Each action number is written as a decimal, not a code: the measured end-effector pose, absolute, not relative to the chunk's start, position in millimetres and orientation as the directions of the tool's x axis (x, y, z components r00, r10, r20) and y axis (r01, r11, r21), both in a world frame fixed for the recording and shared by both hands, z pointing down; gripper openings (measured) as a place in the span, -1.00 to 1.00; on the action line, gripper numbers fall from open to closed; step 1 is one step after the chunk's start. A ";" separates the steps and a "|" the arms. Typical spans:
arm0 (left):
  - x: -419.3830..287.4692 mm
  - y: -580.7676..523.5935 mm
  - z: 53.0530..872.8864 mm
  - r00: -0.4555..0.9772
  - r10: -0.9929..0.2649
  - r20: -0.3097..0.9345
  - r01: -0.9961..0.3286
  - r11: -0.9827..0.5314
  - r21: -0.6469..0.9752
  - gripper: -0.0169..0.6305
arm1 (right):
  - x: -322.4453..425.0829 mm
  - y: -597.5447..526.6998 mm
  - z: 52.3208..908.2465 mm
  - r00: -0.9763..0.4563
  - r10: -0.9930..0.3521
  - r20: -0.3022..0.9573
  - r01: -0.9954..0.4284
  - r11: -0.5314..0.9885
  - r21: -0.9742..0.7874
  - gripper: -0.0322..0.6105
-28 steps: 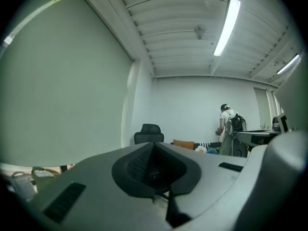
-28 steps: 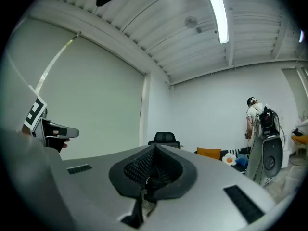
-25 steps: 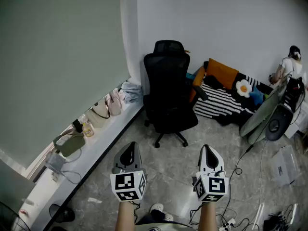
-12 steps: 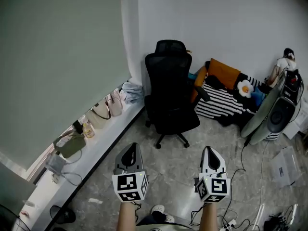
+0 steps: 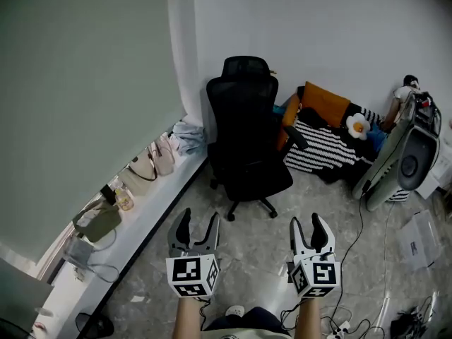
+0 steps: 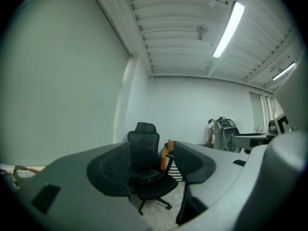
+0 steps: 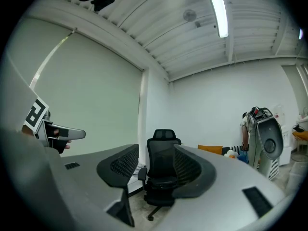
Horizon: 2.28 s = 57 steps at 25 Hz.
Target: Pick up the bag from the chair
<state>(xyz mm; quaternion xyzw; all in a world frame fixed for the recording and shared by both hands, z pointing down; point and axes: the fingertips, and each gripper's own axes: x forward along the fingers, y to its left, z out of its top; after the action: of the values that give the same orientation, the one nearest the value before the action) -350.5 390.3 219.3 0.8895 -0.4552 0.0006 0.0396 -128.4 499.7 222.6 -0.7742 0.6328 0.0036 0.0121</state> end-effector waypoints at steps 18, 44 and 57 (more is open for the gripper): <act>-267.0 265.9 243.7 0.543 -0.835 0.084 -0.839 -0.537 0.091 -0.11 | -25.3 372.2 249.9 0.165 -0.986 0.028 -0.986 -0.165 -0.018 -0.07; -110.5 24.6 268.3 0.386 -0.903 0.188 -0.922 -0.372 0.103 -0.11 | 163.1 89.5 277.8 -0.012 -0.994 0.105 -0.995 0.002 -0.102 -0.08; -72.0 -146.2 313.2 0.406 -0.881 0.244 -0.912 -0.372 0.173 -0.11 | 195.5 -79.8 302.4 -0.018 -0.986 0.166 -0.999 0.011 -0.045 -0.08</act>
<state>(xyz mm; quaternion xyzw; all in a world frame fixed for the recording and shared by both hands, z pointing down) -72.0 -146.2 313.2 0.8264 -0.5422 0.0553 0.1411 195.5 -79.8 302.4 -0.6993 0.7096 -0.0745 -0.0436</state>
